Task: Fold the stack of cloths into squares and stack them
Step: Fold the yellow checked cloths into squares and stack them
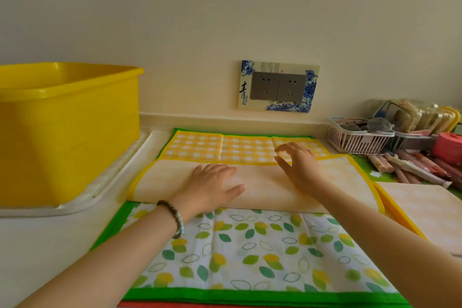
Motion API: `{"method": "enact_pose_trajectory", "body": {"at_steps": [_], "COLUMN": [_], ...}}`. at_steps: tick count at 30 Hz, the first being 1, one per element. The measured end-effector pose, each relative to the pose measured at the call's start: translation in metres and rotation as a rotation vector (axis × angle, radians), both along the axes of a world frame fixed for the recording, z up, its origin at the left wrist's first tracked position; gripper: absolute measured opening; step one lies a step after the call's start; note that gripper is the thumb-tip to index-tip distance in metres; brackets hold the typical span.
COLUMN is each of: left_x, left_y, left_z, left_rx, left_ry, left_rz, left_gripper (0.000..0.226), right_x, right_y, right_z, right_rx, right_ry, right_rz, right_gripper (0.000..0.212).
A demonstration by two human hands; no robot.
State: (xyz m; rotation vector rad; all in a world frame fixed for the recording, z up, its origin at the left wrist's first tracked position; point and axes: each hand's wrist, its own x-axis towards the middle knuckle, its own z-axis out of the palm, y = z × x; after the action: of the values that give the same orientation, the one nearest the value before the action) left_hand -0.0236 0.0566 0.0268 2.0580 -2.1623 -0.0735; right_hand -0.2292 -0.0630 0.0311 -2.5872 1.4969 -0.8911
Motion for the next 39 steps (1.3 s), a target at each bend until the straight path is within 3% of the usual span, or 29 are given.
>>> {"method": "enact_pose_trajectory", "body": {"at_steps": [4,11,15,28,34,39], "left_x": [0.001,0.002,0.003,0.009,0.009,0.008], "left_y": [-0.004,-0.009,-0.009,-0.012,-0.013,-0.011], "left_z": [-0.012,-0.028,-0.029,-0.036,-0.038,-0.035], "left_rx": [0.054,0.060,0.060,0.084,0.016,-0.070], "left_ry": [0.037,0.068,0.062,0.050,0.083,0.098], "left_rz": [0.043,0.065,0.050,0.027,0.020,-0.022], "left_gripper": [0.068,0.067,0.066,0.069,0.067,0.060], "right_x": [0.018,0.047,0.042,-0.093,-0.087,-0.029], "right_y": [0.021,0.051,0.054,0.021,0.025,0.054], "right_z": [-0.002,-0.029,-0.040,-0.038,-0.030,-0.023], "right_rx": [0.070,0.232,0.271,0.407,0.419,0.293], "right_ry": [-0.008,0.227,0.236,0.337,0.261,0.245], "right_rz": [0.071,0.124,0.109,-0.200,-0.232,0.015], "right_gripper": [0.033,0.042,0.050,0.059,0.059,0.054]}}
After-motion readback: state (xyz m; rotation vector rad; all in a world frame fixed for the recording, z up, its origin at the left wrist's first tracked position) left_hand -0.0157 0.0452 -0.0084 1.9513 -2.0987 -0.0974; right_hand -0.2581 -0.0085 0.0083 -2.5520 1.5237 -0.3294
